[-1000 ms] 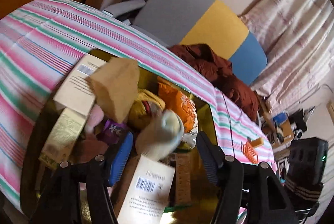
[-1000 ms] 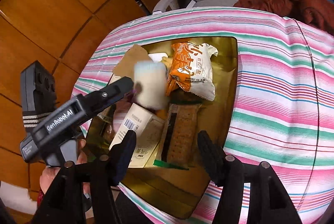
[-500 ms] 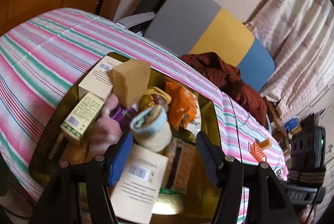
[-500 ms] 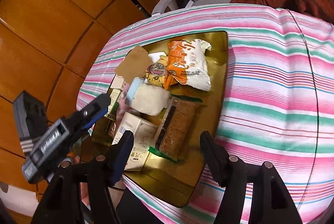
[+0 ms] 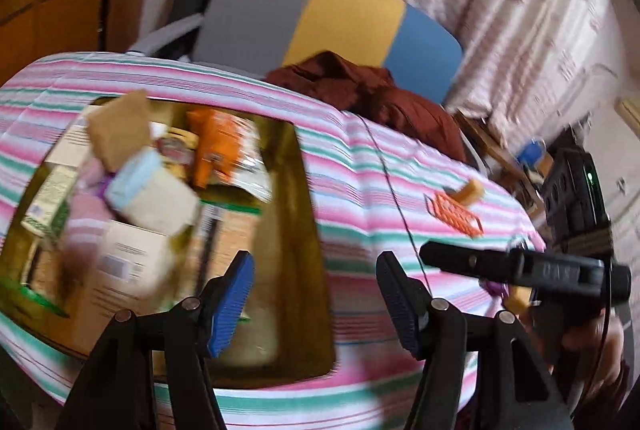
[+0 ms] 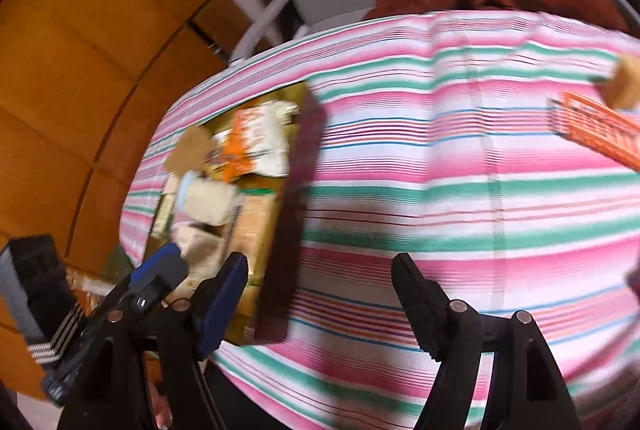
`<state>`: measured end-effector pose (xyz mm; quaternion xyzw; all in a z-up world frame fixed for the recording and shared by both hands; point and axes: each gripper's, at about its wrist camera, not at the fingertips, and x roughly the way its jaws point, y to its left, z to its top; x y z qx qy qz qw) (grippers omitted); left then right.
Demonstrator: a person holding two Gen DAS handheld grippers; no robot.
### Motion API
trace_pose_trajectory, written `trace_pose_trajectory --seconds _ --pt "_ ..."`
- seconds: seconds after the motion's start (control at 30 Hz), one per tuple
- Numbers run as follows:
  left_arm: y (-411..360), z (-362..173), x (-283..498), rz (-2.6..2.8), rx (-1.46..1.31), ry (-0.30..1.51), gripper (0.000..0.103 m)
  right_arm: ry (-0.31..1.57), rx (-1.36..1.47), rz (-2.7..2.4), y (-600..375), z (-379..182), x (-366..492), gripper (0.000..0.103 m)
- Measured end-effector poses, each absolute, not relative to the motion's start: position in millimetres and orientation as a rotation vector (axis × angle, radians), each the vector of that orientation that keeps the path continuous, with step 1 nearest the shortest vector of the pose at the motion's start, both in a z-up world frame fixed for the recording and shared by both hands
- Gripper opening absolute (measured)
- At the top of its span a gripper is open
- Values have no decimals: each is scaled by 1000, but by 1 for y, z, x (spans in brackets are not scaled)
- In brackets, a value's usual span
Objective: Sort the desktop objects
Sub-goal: 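Release the sock and cracker pack into the tray and withdraw both tools, then grasp the purple packet with the left tool while the right tool grasps a yellow sponge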
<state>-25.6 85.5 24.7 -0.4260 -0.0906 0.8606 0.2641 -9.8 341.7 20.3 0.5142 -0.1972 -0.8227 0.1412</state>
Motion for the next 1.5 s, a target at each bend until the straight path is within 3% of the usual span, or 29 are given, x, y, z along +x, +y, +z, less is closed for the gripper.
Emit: trace_pose_trajectory --seconds 0.43,0.57,0.7,0.87,1.13,1.33,1.43,1.5 --pt "156 14 -6 2185 -1170 -103 64 -889 1770 -2698 547 21 29 79" --pt "169 10 -3 2153 -1182 -83 64 -1055 1888 -2666 597 15 40 90" --pt "173 8 0 2136 -1184 -77 64 -1057 2085 -2649 631 4 44 91" --pt "172 1 1 2126 -1209 -83 65 -1253 2225 -2350 648 -34 35 89" --pt "164 -4 -1 2136 -1229 -112 65 -853 2273 -2421 611 -29 -1 80" --pt "167 -6 -1 2119 -1237 -115 65 -587 2014 -2527 561 5 -29 74" --pt "169 -5 -1 2121 -1241 -101 65 -656 1828 -2458 545 16 -44 62" --pt "168 -3 -2 2122 -1235 -104 65 -762 1750 -2391 536 17 -48 59"
